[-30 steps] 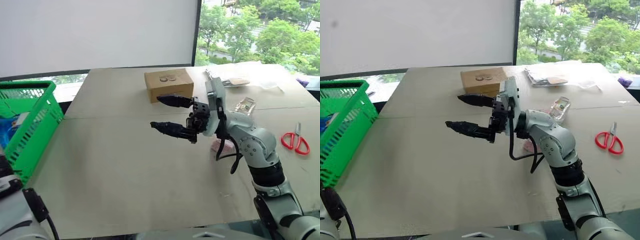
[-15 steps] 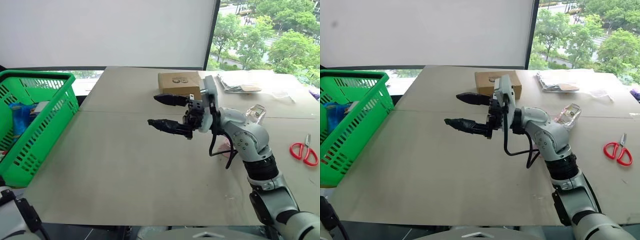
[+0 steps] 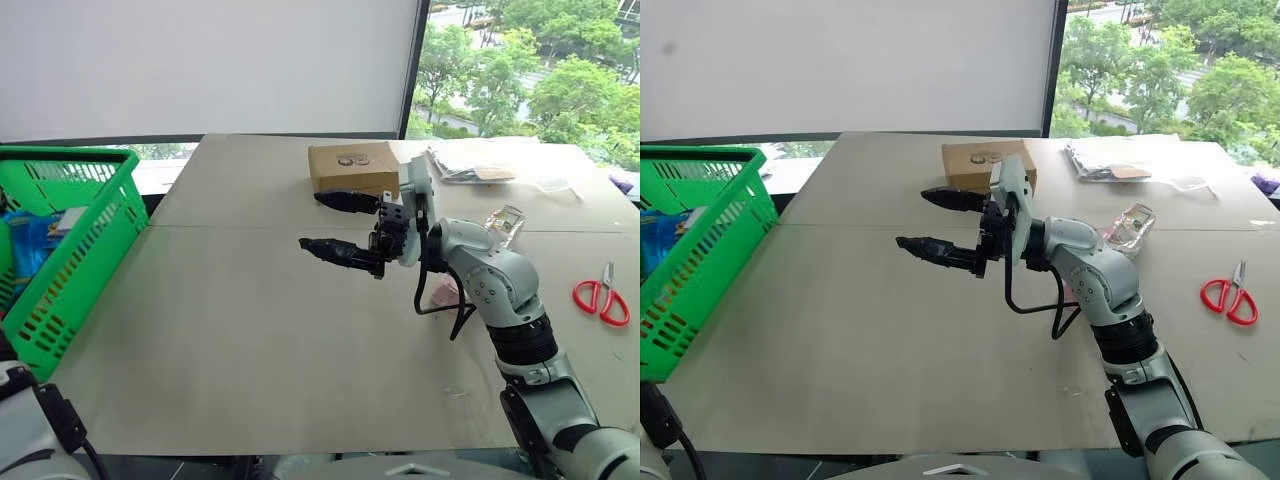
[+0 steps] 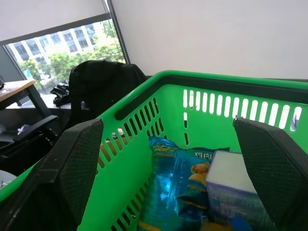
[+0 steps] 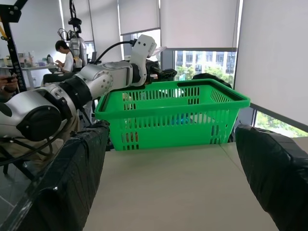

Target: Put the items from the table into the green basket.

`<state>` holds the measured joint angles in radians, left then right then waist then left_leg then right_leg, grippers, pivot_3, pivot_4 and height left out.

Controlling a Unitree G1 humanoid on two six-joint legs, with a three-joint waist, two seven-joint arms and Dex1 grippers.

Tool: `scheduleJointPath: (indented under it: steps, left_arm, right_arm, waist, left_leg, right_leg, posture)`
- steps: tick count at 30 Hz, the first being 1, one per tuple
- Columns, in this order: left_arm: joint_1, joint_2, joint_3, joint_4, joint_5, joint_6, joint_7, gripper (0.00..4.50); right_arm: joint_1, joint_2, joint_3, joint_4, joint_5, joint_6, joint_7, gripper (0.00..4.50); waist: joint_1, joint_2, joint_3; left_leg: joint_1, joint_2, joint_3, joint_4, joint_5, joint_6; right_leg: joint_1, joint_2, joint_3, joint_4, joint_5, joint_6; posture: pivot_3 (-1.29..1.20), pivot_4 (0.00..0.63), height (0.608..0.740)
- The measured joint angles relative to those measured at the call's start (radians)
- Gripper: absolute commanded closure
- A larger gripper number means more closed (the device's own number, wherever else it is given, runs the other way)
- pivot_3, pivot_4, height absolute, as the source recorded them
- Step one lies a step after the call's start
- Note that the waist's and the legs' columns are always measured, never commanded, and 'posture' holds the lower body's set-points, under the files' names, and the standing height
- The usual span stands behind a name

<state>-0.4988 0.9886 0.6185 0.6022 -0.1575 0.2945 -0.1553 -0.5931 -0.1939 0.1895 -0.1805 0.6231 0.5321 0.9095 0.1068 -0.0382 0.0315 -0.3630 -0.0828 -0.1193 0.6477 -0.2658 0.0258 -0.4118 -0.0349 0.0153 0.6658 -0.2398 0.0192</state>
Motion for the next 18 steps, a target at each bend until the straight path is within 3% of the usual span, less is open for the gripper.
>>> scheduleJointPath:
  steps: [9,18]
  left_arm:
    - [-0.02,-0.051,-0.047,-0.067,-0.043,0.002,-0.072,0.05]
    - [-0.16,-0.147,-0.157,-0.076,-0.039,0.016,-0.067,0.05]
  right_arm:
    - [0.001,-0.001,0.0,0.0,-0.007,-0.009,0.001,0.0]
    - [0.018,-0.025,-0.011,-0.009,-0.009,-0.011,-0.019,0.0]
  waist:
    - [-0.001,0.0,0.0]
    - [-0.013,-0.004,-0.003]
  left_leg:
    - [0.0,0.0,0.0,0.0,0.0,0.0]
    - [0.0,0.0,0.0,0.0,0.002,0.002]
  right_leg:
    - [0.0,0.0,0.0,0.0,0.0,0.0]
    - [0.0,0.0,0.0,0.001,0.0,0.0]
  posture:
    - [0.15,0.0,0.74]
    - [0.11,0.0,0.74]
